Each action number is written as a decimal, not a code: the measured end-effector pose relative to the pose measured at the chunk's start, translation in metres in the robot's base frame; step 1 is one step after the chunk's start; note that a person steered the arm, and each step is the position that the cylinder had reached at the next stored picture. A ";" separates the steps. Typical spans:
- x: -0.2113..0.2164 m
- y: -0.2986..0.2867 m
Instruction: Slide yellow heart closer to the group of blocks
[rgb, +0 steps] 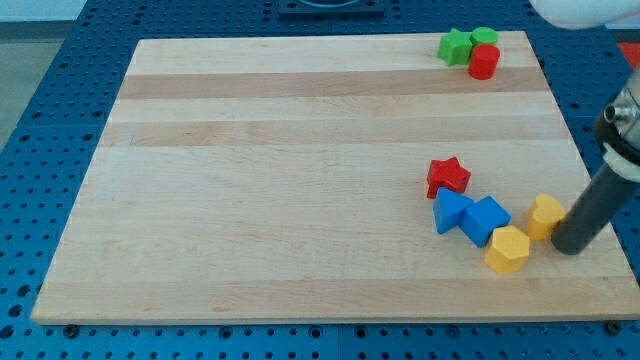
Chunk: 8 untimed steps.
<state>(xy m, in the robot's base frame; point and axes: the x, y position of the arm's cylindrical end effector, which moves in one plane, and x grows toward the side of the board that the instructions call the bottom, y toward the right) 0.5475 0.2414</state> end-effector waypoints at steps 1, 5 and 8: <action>-0.030 0.000; 0.000 -0.013; -0.040 -0.026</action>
<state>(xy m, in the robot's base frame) 0.5080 0.2153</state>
